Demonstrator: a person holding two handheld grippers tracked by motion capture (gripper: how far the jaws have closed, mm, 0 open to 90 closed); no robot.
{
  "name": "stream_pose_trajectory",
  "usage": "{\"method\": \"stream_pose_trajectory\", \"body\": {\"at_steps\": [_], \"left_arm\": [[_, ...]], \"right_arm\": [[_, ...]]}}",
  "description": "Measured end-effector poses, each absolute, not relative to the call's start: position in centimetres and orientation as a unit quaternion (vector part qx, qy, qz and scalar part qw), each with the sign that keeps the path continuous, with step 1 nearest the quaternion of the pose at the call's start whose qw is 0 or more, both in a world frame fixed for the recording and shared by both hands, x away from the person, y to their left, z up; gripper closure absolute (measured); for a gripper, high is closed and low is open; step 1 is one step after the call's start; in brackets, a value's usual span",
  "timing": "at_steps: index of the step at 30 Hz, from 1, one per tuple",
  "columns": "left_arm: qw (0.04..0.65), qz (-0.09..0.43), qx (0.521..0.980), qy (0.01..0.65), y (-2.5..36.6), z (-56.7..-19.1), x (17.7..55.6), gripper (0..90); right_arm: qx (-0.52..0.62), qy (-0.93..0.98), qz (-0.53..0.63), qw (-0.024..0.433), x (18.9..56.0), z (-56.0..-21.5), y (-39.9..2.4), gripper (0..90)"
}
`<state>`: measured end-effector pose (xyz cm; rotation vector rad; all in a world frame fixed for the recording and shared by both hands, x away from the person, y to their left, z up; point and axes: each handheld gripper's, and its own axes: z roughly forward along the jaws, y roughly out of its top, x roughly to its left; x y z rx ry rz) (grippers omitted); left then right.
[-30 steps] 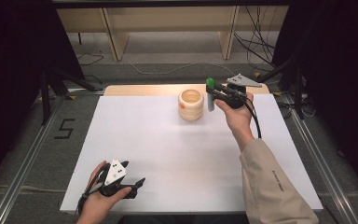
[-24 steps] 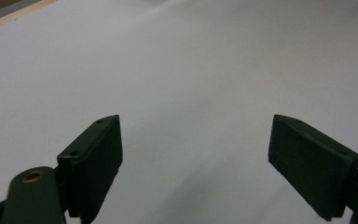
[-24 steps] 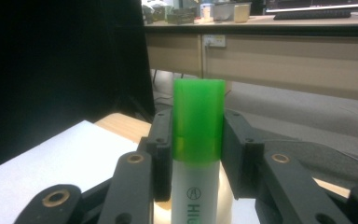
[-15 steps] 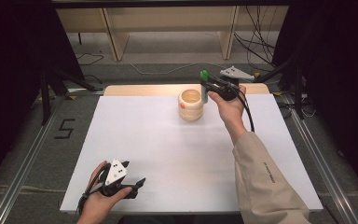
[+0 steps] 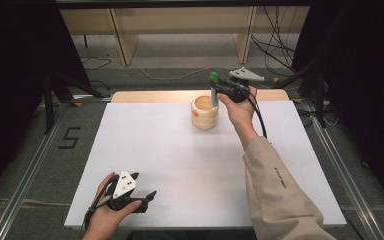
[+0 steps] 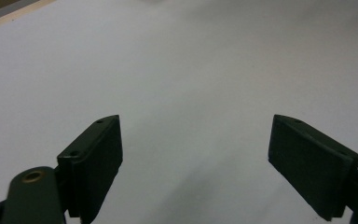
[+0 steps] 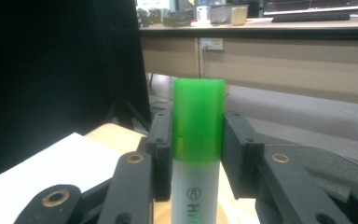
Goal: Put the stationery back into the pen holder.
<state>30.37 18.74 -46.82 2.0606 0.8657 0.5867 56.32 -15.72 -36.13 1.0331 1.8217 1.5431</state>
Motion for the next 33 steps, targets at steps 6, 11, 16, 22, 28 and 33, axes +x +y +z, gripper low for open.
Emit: {"method": "stream_pose_trajectory", "body": {"at_steps": [6,11,16,22,28,33], "left_arm": [[0.403,0.232,0.816,0.342,18.7,-46.8,30.4,17.5],[0.403,0.232,0.816,0.342,18.7,-46.8,30.4,17.5],[0.403,0.232,0.817,0.341,18.7,-46.8,30.4,17.5],[0.403,0.232,0.817,0.341,18.7,-46.8,30.4,17.4],[0.403,0.232,0.817,0.341,18.7,-46.8,30.4,17.4],[0.404,0.231,0.817,0.34,18.7,-46.8,30.4,17.4]], "right_arm": [[0.386,0.675,0.57,0.265,57.0,-36.6,-15.1,67.2],[0.388,0.671,0.572,0.268,57.3,-36.8,-14.9,67.2],[0.385,0.672,0.571,0.273,57.5,-37.0,-14.6,67.2],[0.389,0.675,0.565,0.272,57.7,-37.4,-14.3,67.2],[0.386,0.677,0.564,0.271,57.9,-37.8,-13.8,67.2],[0.385,0.679,0.562,0.272,58.1,-38.1,-13.7,67.1]]}}
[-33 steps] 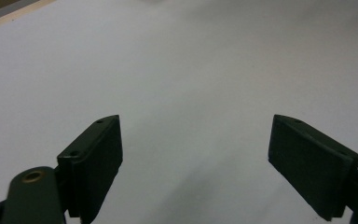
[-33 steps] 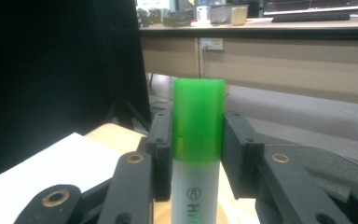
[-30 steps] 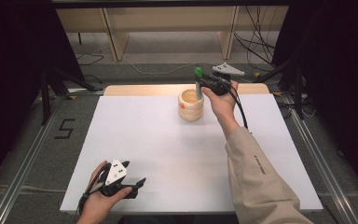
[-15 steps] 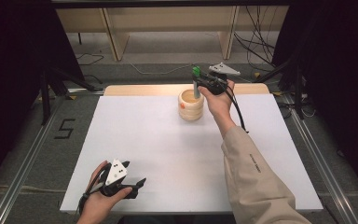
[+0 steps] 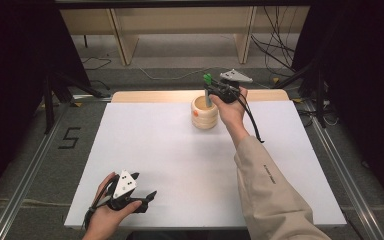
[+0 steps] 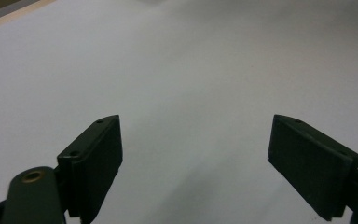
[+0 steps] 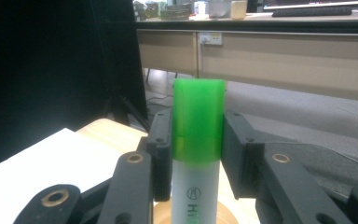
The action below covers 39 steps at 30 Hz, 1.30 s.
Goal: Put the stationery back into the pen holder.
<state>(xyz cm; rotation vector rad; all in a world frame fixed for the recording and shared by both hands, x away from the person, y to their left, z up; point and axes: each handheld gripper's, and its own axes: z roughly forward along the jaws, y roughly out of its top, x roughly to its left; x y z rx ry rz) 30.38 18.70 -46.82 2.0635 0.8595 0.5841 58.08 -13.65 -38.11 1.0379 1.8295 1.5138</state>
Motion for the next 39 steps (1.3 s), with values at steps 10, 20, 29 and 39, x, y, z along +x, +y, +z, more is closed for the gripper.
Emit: {"method": "stream_pose_trajectory", "body": {"at_steps": [10,20,29,39], "left_arm": [[0.404,0.231,0.817,0.34,18.7,-46.8,30.4,17.4],[0.404,0.23,0.817,0.34,18.7,-46.9,30.4,17.4],[0.403,0.229,0.818,0.34,18.7,-46.8,30.4,17.4],[0.401,0.228,0.82,0.339,18.7,-46.9,30.3,17.4]], "right_arm": [[0.386,0.684,0.557,0.27,58.4,-38.6,-13.7,67.0],[0.385,0.693,0.545,0.273,58.4,-39.6,-13.5,66.9],[0.388,0.713,0.518,0.27,58.2,-40.4,-13.3,64.7],[0.402,0.723,0.501,0.253,57.3,-39.7,-14.1,32.3]]}}
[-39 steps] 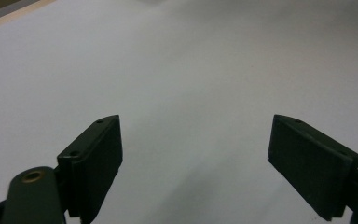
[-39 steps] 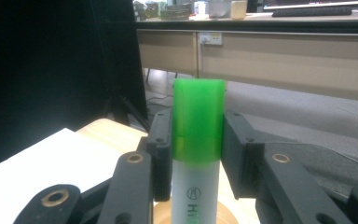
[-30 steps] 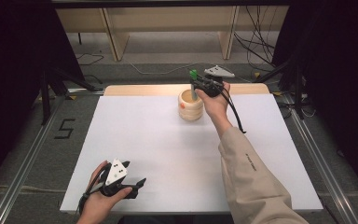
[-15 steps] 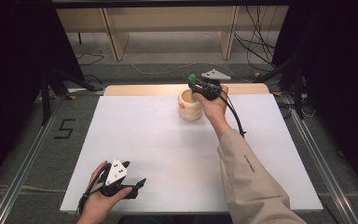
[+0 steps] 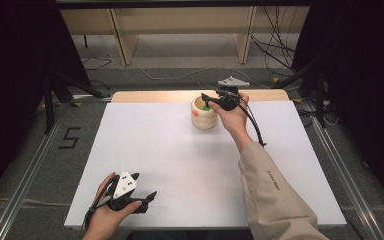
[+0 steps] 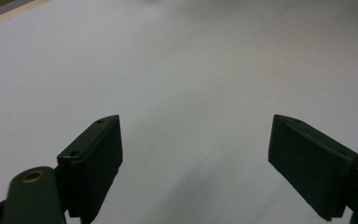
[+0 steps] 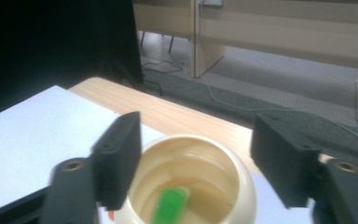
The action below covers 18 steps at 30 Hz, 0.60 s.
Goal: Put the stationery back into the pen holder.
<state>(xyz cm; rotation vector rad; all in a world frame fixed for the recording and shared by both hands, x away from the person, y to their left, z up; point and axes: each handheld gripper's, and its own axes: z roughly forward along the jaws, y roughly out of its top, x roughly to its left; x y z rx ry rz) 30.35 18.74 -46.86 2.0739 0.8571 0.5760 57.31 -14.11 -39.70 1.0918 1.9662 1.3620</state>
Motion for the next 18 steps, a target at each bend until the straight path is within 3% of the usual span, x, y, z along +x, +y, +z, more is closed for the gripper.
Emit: {"method": "stream_pose_trajectory", "body": {"at_steps": [8,18], "left_arm": [[0.401,0.228,0.819,0.341,18.7,-46.9,30.4,17.5],[0.398,0.226,0.82,0.342,18.7,-47.0,30.4,17.5]], "right_arm": [[0.396,0.743,0.486,0.236,55.8,-39.6,-15.7,19.5],[0.393,0.769,0.454,0.22,53.7,-40.4,-17.3,19.4]]}}
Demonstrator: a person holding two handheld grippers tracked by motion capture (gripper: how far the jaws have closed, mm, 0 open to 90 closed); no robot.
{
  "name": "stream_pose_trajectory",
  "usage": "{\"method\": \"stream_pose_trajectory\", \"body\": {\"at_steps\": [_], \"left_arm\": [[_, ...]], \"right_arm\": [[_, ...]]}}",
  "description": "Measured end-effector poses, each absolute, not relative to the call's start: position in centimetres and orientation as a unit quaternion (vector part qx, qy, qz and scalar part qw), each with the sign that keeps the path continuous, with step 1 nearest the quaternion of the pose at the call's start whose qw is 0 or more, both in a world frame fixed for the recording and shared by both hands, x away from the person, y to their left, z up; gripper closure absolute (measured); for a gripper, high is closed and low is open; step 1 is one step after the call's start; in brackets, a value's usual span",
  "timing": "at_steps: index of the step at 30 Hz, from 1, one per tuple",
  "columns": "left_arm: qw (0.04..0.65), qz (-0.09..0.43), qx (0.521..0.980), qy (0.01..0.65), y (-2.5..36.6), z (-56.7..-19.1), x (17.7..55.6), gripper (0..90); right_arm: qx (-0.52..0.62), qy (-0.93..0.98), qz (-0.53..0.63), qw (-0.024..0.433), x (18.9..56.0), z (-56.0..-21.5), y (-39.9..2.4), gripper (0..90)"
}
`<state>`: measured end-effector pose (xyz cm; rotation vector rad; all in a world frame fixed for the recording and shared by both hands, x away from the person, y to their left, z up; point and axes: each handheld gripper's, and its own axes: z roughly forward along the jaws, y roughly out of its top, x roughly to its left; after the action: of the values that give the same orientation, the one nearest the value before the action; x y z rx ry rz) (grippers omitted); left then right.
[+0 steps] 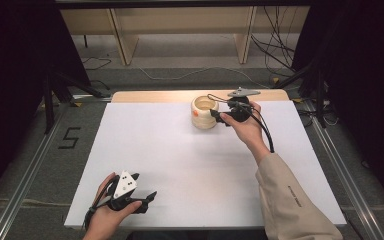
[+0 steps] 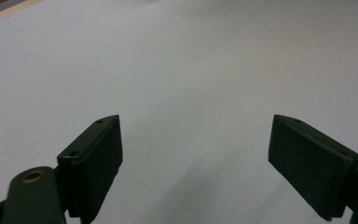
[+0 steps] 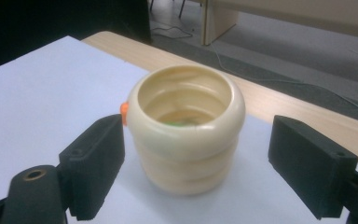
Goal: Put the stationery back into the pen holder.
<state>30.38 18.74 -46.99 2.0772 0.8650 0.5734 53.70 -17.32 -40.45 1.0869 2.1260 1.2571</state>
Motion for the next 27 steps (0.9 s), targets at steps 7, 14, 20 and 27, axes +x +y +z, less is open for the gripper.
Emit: {"method": "stream_pose_trajectory", "body": {"at_steps": [7,14,20,27], "left_arm": [[0.399,0.227,0.82,0.343,18.6,-47.1,30.4,17.4],[0.4,0.226,0.819,0.345,18.6,-47.1,30.4,17.4],[0.399,0.226,0.819,0.345,18.6,-47.2,30.4,17.4],[0.398,0.226,0.819,0.346,18.6,-47.2,30.4,17.4]], "right_arm": [[0.391,0.777,0.447,0.208,52.0,-40.7,-18.3,19.6],[0.381,0.782,0.451,0.201,50.0,-40.7,-19.6,20.1],[0.374,0.789,0.446,0.196,48.4,-40.6,-20.7,20.1],[0.371,0.793,0.443,0.192,47.0,-40.6,-21.8,20.0]]}}
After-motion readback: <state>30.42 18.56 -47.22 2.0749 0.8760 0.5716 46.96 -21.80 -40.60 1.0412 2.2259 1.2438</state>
